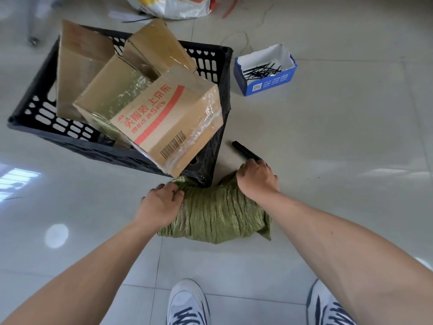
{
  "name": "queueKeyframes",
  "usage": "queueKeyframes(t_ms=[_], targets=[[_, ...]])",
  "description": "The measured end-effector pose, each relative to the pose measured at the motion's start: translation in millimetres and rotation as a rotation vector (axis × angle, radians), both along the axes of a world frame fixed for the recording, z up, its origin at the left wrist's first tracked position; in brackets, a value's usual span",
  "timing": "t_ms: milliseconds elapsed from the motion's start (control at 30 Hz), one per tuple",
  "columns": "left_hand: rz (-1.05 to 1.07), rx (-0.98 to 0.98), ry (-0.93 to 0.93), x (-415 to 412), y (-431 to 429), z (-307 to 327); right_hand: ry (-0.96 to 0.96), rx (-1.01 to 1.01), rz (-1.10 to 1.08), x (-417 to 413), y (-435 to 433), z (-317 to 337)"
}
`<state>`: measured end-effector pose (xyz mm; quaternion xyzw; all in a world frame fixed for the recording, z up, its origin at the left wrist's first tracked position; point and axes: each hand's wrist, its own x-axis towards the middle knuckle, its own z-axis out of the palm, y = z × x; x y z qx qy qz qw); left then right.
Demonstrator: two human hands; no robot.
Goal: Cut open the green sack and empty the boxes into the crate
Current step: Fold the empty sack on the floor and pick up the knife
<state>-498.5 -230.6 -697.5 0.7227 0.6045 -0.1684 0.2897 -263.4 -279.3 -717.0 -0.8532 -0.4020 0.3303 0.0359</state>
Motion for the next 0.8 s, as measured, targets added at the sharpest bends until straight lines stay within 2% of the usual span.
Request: queueKeyframes(t_ms=[300, 500, 800], targets=[[-0.092, 0.128, -0.062, -0.9, -1.6, -7.3, 0.042, -0.027, -0.159, 25.3, 35.9, -30.3], [-0.198, 0.201, -0.175, -5.0, -2.0, -7.8, -0.066, -0.097, -0.108, 31.8, 41.5, -56.5], [-0.325, 0.160, -0.257, 11.5, -7.9, -16.1, -0.125, -0.142, -0.078, 36.2, 41.3, -72.3]])
